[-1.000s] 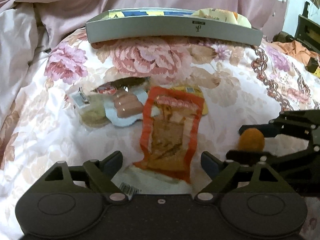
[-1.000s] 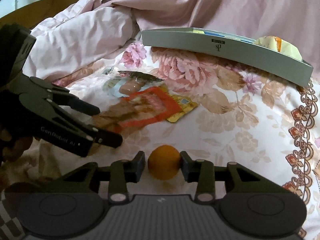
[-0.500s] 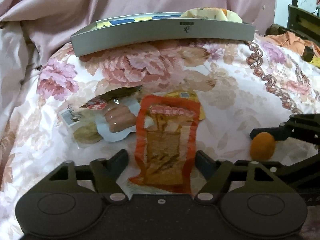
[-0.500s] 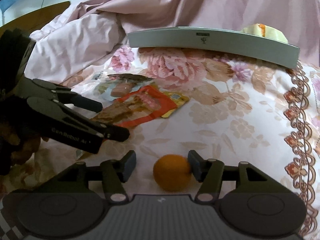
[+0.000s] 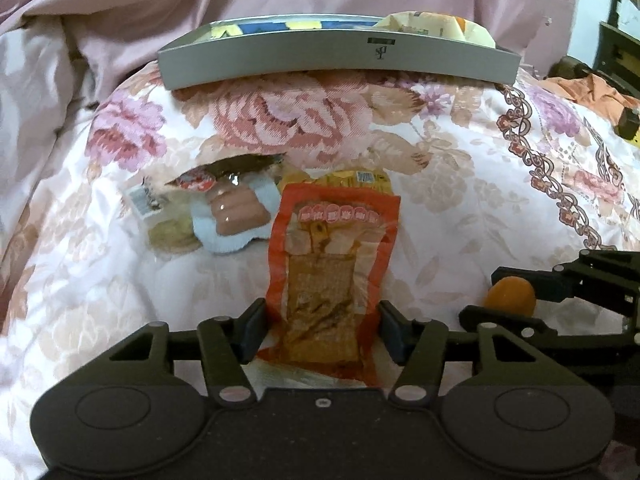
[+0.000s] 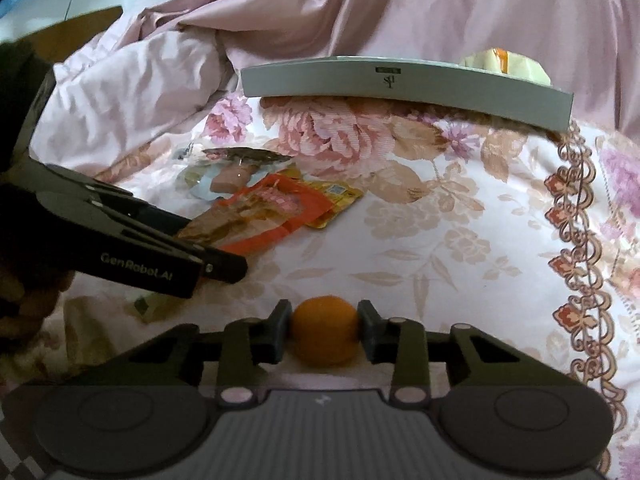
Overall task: Organize snacks
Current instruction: 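Grasp the red sausage pack with the left gripper, then carry the red pack and orange candy up into the grey tray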
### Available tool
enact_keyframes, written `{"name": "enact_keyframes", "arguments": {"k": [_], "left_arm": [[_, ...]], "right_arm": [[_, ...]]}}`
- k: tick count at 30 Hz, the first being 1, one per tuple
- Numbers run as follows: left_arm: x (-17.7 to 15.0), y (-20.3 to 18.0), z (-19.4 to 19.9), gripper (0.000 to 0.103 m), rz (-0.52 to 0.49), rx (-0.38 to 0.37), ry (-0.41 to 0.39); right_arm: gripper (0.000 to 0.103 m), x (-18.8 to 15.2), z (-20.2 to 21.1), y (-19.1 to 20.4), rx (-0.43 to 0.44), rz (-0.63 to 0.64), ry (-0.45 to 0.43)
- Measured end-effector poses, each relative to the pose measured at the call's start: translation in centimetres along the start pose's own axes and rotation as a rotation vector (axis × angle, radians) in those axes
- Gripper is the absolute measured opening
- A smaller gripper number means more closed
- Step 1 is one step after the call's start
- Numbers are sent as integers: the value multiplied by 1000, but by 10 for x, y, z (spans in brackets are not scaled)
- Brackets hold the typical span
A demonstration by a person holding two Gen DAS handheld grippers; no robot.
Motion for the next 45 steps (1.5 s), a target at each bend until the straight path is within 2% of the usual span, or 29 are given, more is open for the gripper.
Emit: {"name": "enact_keyframes", "arguments": {"k": [5, 15, 26, 45], "left_arm": [[-4, -3, 9, 57, 46, -7, 12], [-8, -6, 26, 55, 83, 14, -4], [-9, 0, 32, 54, 156, 24, -53], [-5, 3, 31, 53, 225, 31, -99]], "right_arm": [[39, 0, 10, 5, -38, 20, -23], [39, 0, 24, 6, -30, -14, -46], [39, 6, 24, 12, -51, 57, -99], [39, 16, 17, 7, -48, 54, -149]]}}
Point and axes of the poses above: each gripper's, at about its wrist camera, not at the fingertips, and z roughly against the way its jaws point, y to its left, x to its top, the point moved 4 cm from there along -z, roughly the way its jaws point, and after that the axes turned 3 degrees about -z, right-handed, at the moved point
